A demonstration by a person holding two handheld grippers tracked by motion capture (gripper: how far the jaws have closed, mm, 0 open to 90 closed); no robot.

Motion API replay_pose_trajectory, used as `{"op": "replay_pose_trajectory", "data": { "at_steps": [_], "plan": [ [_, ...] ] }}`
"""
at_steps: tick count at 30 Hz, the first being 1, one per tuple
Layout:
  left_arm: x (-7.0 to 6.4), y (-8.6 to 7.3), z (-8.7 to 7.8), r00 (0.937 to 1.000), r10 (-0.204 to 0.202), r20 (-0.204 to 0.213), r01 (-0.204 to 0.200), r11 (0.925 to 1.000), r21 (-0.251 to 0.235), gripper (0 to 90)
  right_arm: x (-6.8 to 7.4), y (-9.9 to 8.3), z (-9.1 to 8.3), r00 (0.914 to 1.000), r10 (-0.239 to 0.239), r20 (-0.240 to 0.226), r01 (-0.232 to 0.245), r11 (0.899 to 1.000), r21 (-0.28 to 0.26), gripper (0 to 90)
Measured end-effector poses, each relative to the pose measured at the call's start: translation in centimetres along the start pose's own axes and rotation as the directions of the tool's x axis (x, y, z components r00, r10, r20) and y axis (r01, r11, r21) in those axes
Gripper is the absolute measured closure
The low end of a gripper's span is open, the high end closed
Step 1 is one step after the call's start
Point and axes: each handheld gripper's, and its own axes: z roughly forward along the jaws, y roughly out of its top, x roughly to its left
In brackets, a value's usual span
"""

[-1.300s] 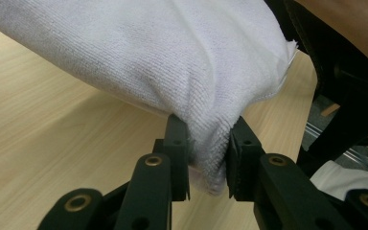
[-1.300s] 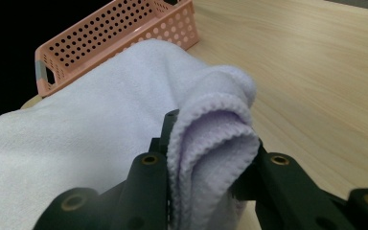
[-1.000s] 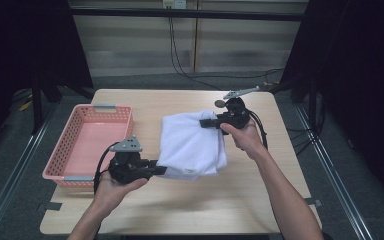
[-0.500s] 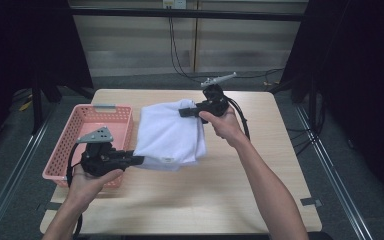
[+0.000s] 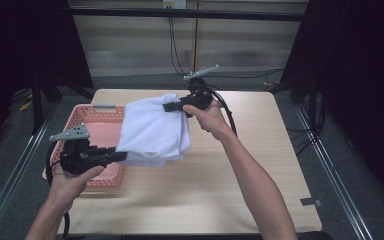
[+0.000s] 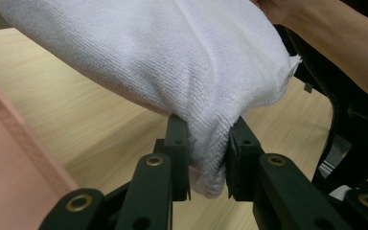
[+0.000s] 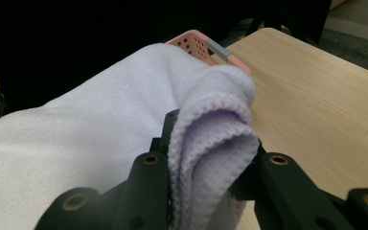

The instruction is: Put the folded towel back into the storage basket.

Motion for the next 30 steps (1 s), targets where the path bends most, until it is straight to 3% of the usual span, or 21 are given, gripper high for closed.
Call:
{"op": "replay_pose_trajectory", "data": {
  "at_steps": [7,11,30],
  "plan": [
    [0.7,-0.3,-1.1,0.9997,-0.014,-0.017,0.014,0.9999,0.0,74.9,0.4,1.2,1.3,0.9999,-0.011,-0.012,0.011,1.0,-0.007,72.7],
    [1.0,-0.6,-1.8,0.9997,-0.017,-0.02,0.016,0.9996,-0.025,75.1,0.8,1.9,2.0,0.9997,-0.023,-0.013,0.023,1.0,0.004,72.8],
    [3.6,-1.1,-8.1,0.9924,-0.069,-0.101,0.057,0.9906,-0.124,75.4,3.5,6.8,7.1,0.9967,-0.058,-0.057,0.059,0.998,0.007,72.8]
  ]
}}
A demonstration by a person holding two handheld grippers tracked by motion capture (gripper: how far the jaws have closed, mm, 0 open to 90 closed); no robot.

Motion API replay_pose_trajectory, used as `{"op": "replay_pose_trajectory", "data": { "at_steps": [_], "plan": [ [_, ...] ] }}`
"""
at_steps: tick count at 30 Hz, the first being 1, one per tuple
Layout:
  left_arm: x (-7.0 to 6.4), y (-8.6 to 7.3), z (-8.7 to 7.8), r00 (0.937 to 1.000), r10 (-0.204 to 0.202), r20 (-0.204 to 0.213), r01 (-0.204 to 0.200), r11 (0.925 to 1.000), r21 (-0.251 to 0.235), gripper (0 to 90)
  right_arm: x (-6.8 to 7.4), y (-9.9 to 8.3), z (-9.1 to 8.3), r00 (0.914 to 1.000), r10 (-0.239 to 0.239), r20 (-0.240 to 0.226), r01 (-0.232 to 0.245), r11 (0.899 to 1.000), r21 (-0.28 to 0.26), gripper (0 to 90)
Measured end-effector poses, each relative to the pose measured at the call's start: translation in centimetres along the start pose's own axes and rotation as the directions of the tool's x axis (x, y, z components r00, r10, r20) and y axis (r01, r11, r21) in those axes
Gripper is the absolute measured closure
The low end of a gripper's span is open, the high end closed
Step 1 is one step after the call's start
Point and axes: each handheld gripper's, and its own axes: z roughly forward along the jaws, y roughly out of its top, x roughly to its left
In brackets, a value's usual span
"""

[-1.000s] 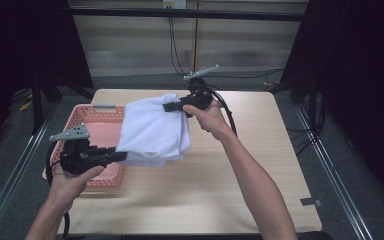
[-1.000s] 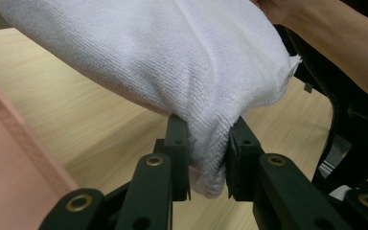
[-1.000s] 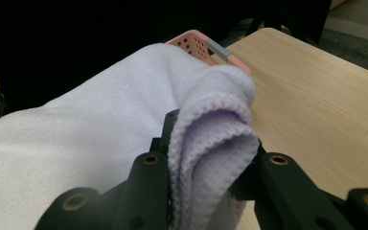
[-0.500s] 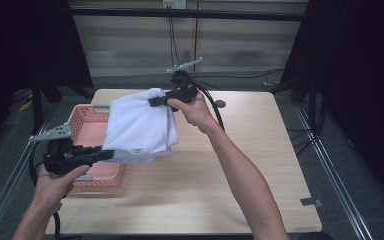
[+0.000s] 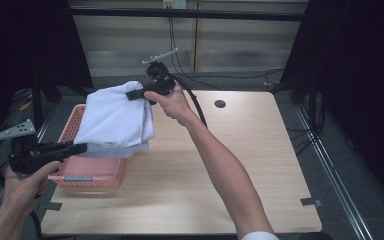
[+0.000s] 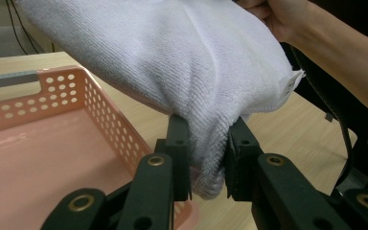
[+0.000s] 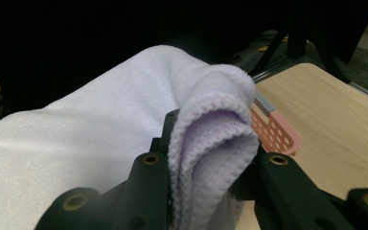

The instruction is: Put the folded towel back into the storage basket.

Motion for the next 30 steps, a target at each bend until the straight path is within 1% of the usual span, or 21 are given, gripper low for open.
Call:
{"op": "replay_pose_trajectory", "data": {
  "at_steps": [1,2,4,6,7,9,12,15,17,18,19,20,21,22,23,24,25,27,28,29,30],
  "plan": [
    [0.0,0.0,0.0,1.0,0.0,0.0,0.0,1.0,0.0,75.3,0.0,0.0,0.0,1.0,0.0,0.0,0.0,1.0,0.0,72.8],
    [0.2,-0.1,-0.5,1.0,-0.008,-0.004,0.008,0.9999,-0.006,75.3,0.1,0.1,0.2,1.0,0.0,-0.002,0.0,1.0,-0.002,72.8],
    [0.6,-0.2,-0.9,0.9999,-0.01,-0.014,0.01,0.9999,-0.008,75.4,0.5,0.5,1.0,1.0,-0.001,-0.006,0.001,1.0,-0.004,72.8],
    [1.3,-0.6,-1.9,0.9991,-0.036,-0.022,0.035,0.9989,-0.031,75.4,1.0,0.8,1.9,1.0,-0.002,0.001,0.002,1.0,0.004,72.8],
    [1.3,-0.6,-1.9,0.9991,-0.036,-0.022,0.035,0.9989,-0.031,75.5,1.1,0.9,2.2,1.0,0.001,0.0,-0.001,1.0,0.008,72.8],
    [2.0,-1.0,-2.8,0.9983,-0.047,-0.034,0.046,0.9984,-0.033,75.5,1.4,1.1,2.8,1.0,0.003,0.001,-0.003,1.0,-0.001,72.8],
    [2.6,-1.4,-3.4,0.9969,-0.06,-0.051,0.058,0.9979,-0.029,75.5,1.8,1.2,4.1,1.0,0.008,-0.001,-0.008,1.0,0.005,72.8],
    [3.6,-2.0,-3.9,0.9945,-0.084,-0.064,0.082,0.9963,-0.027,75.5,1.9,1.0,5.4,0.9999,0.015,-0.005,-0.015,1.0,0.0,72.8],
    [4.3,-2.5,-4.0,0.9926,-0.102,-0.066,0.101,0.9946,-0.024,75.6,1.8,0.7,6.0,0.9994,0.033,-0.009,-0.033,0.999,-0.022,72.8],
    [4.5,-2.7,-3.9,0.9917,-0.104,-0.076,0.103,0.9945,-0.018,75.6,1.8,0.4,6.6,0.9992,0.039,-0.004,-0.039,0.999,-0.019,72.8],
    [5.0,-3.1,-3.8,0.9896,-0.12,-0.079,0.119,0.9928,-0.011,75.6,1.7,0.2,7.0,0.9992,0.04,0.004,-0.04,0.999,-0.012,72.8],
    [5.3,-3.4,-3.8,0.9886,-0.128,-0.079,0.128,0.9918,-0.007,75.5,1.6,-0.1,7.6,0.999,0.042,0.013,-0.042,0.999,0.0,72.8],
    [5.3,-3.4,-3.8,0.9886,-0.128,-0.079,0.128,0.9918,-0.007,75.6,1.6,-0.1,7.6,0.999,0.042,0.013,-0.042,0.999,0.0,72.8],
    [5.8,-3.8,-3.7,0.9865,-0.139,-0.087,0.139,0.9903,-0.004,75.6,1.5,-0.3,7.9,0.9988,0.046,0.014,-0.046,0.999,0.002,72.8],
    [6.2,-4.3,-3.7,0.9837,-0.154,-0.093,0.155,0.988,0.0,75.5,1.3,-0.8,8.9,0.998,0.059,0.02,-0.059,0.998,0.008,72.8],
    [6.5,-4.5,-3.7,0.9829,-0.156,-0.097,0.157,0.9876,0.003,75.5,1.3,-1.0,9.2,0.998,0.058,0.023,-0.059,0.998,0.011,72.8],
    [6.6,-4.7,-3.8,0.9813,-0.157,-0.112,0.159,0.9872,0.01,75.5,1.2,-1.1,9.5,0.998,0.058,0.026,-0.058,0.998,0.016,72.8],
    [6.8,-4.9,-3.8,0.9809,-0.153,-0.12,0.156,0.9876,0.016,75.5,1.2,-1.3,9.9,0.9978,0.062,0.022,-0.063,0.998,0.018,72.8],
    [7.2,-5.3,-3.7,0.979,-0.17,-0.113,0.173,0.9846,0.022,75.5,1.2,-1.4,10.1,0.9976,0.066,0.021,-0.067,0.998,0.021,72.8],
    [7.5,-5.7,-3.5,0.975,-0.178,-0.132,0.185,0.982,0.039,75.5,1.1,-1.8,11.0,0.9972,0.068,0.03,-0.069,0.997,0.027,72.8],
    [7.7,-5.9,-3.4,0.9742,-0.183,-0.131,0.191,0.9806,0.045,75.4,1.0,-1.9,11.2,0.997,0.071,0.031,-0.072,0.997,0.034,72.7]
  ]
}}
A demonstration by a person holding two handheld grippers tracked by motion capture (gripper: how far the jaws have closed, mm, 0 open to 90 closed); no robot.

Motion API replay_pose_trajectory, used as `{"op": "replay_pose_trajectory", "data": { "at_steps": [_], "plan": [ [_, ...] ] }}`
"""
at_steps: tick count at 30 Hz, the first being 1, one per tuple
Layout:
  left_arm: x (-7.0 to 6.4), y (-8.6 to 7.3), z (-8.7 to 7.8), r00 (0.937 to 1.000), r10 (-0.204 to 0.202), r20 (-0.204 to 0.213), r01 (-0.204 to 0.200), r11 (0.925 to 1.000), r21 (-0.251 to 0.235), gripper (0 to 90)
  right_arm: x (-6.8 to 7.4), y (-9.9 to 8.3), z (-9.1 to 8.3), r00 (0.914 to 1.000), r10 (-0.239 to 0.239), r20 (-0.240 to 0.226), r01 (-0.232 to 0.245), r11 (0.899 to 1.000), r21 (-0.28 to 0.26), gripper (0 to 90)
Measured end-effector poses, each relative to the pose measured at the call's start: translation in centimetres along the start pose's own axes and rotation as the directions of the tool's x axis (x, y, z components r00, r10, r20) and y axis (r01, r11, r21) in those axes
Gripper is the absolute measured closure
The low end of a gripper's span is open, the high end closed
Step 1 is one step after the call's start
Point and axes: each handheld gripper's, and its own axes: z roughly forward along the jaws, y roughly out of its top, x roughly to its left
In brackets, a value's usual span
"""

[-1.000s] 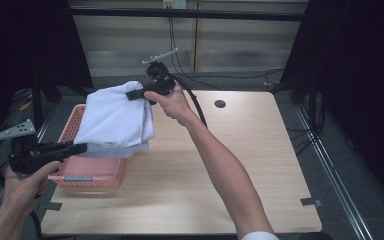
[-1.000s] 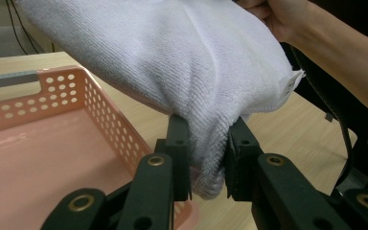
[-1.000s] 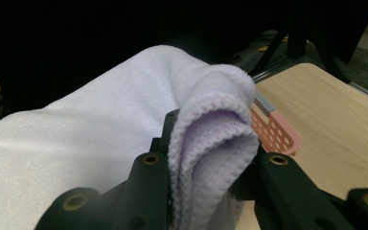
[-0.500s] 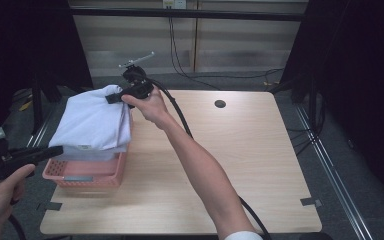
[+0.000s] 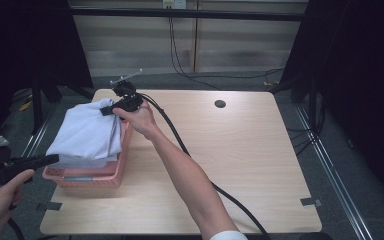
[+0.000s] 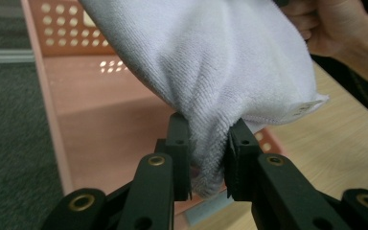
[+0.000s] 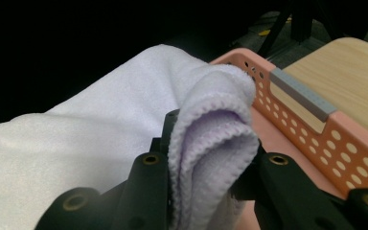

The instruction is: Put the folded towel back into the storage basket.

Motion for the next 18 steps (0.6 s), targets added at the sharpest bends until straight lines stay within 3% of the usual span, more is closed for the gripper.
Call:
{"op": "replay_pose_trajectory", "data": {
  "at_steps": [5,7,13,18],
  "plan": [
    [0.5,-0.4,0.6,0.9999,-0.008,-0.013,0.008,0.9998,0.02,75.2,-0.6,-1.0,1.0,0.9998,0.017,0.008,-0.017,1.0,0.01,72.7],
    [0.5,-0.3,0.9,0.9993,0.006,-0.038,-0.005,0.9987,0.05,75.2,-0.9,-1.4,1.5,0.9997,0.021,0.015,-0.022,1.0,0.015,72.6],
    [1.2,-0.4,1.3,0.9978,-0.007,-0.066,0.012,0.9974,0.071,75.0,-1.3,-2.1,2.5,0.9988,0.036,0.035,-0.036,0.999,0.025,72.2],
    [1.9,-0.8,1.6,0.9975,-0.015,-0.07,0.021,0.9954,0.093,74.3,-1.6,-2.9,3.5,0.9983,0.046,0.034,-0.048,0.998,0.046,71.4]
  ]
}}
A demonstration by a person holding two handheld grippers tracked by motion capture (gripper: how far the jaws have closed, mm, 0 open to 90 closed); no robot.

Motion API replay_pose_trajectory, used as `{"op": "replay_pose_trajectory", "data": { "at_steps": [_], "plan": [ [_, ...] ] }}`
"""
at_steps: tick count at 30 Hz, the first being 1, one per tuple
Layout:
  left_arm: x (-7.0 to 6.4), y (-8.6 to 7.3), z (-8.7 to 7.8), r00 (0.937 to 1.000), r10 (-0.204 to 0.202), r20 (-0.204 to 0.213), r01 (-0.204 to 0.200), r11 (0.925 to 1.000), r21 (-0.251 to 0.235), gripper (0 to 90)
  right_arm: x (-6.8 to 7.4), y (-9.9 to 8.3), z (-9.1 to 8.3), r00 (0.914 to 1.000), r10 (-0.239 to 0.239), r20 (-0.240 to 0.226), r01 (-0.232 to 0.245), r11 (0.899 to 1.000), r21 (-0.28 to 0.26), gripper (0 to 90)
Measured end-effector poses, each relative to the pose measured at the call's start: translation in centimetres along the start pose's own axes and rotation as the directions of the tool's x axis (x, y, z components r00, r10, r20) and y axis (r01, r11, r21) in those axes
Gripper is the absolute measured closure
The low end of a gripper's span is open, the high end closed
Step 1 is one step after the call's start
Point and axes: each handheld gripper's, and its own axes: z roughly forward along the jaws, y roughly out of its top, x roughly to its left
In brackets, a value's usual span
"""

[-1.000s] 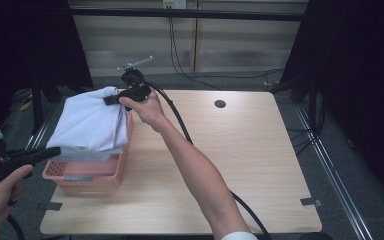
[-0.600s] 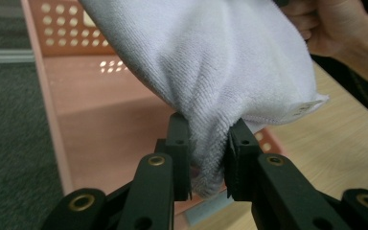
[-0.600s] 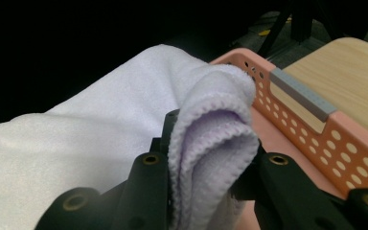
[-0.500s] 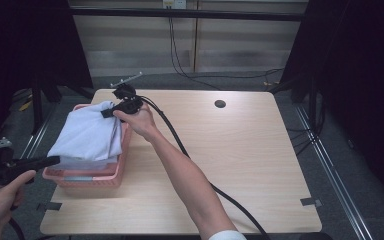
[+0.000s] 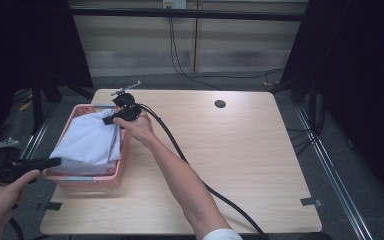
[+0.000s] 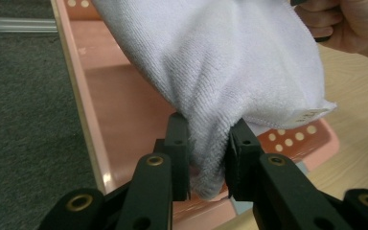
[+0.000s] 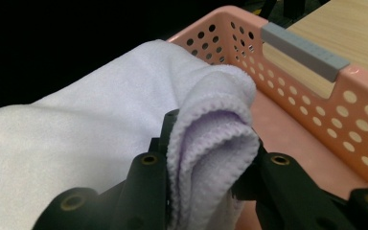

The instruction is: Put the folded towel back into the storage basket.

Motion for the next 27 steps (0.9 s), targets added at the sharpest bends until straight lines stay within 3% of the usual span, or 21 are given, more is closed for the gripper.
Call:
{"op": "replay_pose_trajectory", "data": {
  "at_steps": [3,5,7,10,15,16,21,27],
  "plan": [
    [-0.2,-0.3,0.3,0.9999,0.01,-0.014,-0.01,0.9999,0.002,69.0,-0.5,-0.4,0.4,0.9998,0.01,-0.016,-0.01,1.0,0.01,64.8],
    [-0.4,-0.5,0.3,0.9996,0.015,-0.024,-0.015,0.9999,0.002,58.6,-0.8,-0.7,0.6,0.9997,0.024,-0.001,-0.024,0.999,0.024,54.3],
    [-0.5,-0.5,0.2,0.9994,0.013,-0.032,-0.013,0.9999,-0.008,49.0,-1.2,-0.8,0.4,0.9994,0.031,0.012,-0.031,1.0,-0.004,44.6],
    [-0.9,-0.5,-0.5,0.9986,0.009,-0.053,-0.011,0.9992,-0.038,41.2,-1.3,-0.7,-0.3,0.9995,0.024,0.019,-0.023,0.999,-0.041,41.8],
    [-1.9,-0.1,-0.1,0.9985,0.041,-0.035,-0.043,0.9985,-0.033,43.7,-1.3,-0.5,-1.3,0.9998,0.01,0.019,-0.009,0.998,-0.056,40.6],
    [-2.9,0.2,0.5,0.9981,0.051,-0.034,-0.052,0.9978,-0.041,46.1,-1.2,-0.6,-2.1,1.0,-0.002,0.006,0.003,0.997,-0.071,40.6],
    [-5.1,1.1,1.9,0.9975,0.071,-0.001,-0.071,0.996,-0.054,48.5,-1.1,-1.2,-4.8,0.9989,-0.047,-0.003,0.047,0.995,-0.089,40.2],
    [-8.2,1.3,3.9,0.9919,0.121,0.038,-0.119,0.9914,-0.053,53.7,-1.3,-2.9,-8.8,0.9964,-0.081,-0.022,0.078,0.99,-0.114,41.2]
  ]
}}
